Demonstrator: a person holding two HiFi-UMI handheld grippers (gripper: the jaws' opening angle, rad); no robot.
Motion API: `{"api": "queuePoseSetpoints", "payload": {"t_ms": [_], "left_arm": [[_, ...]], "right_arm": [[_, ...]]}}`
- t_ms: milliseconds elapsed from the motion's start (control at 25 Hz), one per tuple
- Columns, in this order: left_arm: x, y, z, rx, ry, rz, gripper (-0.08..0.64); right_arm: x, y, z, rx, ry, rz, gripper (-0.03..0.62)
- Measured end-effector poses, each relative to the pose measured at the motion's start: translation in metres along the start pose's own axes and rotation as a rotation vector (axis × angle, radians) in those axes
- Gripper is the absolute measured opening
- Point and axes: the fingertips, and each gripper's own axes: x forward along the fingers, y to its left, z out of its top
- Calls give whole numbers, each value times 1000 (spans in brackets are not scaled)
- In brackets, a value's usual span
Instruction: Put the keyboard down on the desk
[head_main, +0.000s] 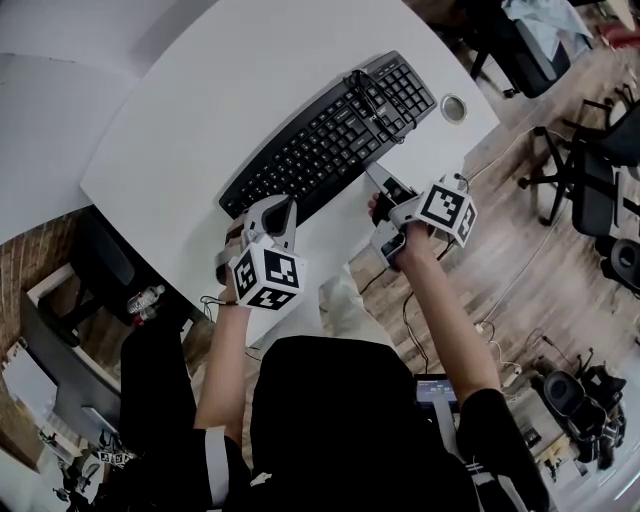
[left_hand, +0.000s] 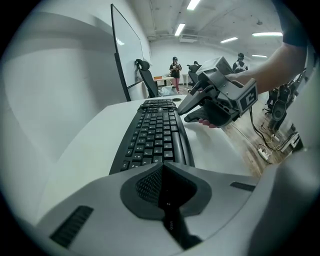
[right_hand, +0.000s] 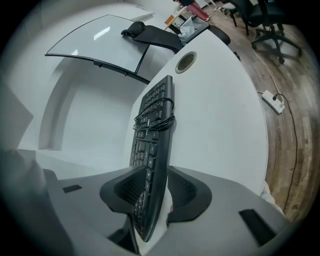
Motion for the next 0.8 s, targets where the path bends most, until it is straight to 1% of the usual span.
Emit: {"api": "queuePoseSetpoints", "payload": {"t_ms": [40,200,400,520,640,800], "left_arm": [[-1,-1,1,1,1,-2,11],[-11,-4,7,-4,-8,-14,11],[-25,-5,15,-27,-23,0,11],[-35,-3,23,-28,-26,26,11],[-48,-3,33,-41,-46,40,11],[-68,-2,51,-60,-87,63,11]], "right_arm": [[-1,-1,0,-8,0,-6,154],[-10,4,0,-51,-8,-20,95],[-20,24,2,-124,-14,-2,75],[-26,40,-1,-174,-8,18,67],[-35,57,-6,-235,-3,35,57],[-49,81,-5,-287,-11,65,51]]}}
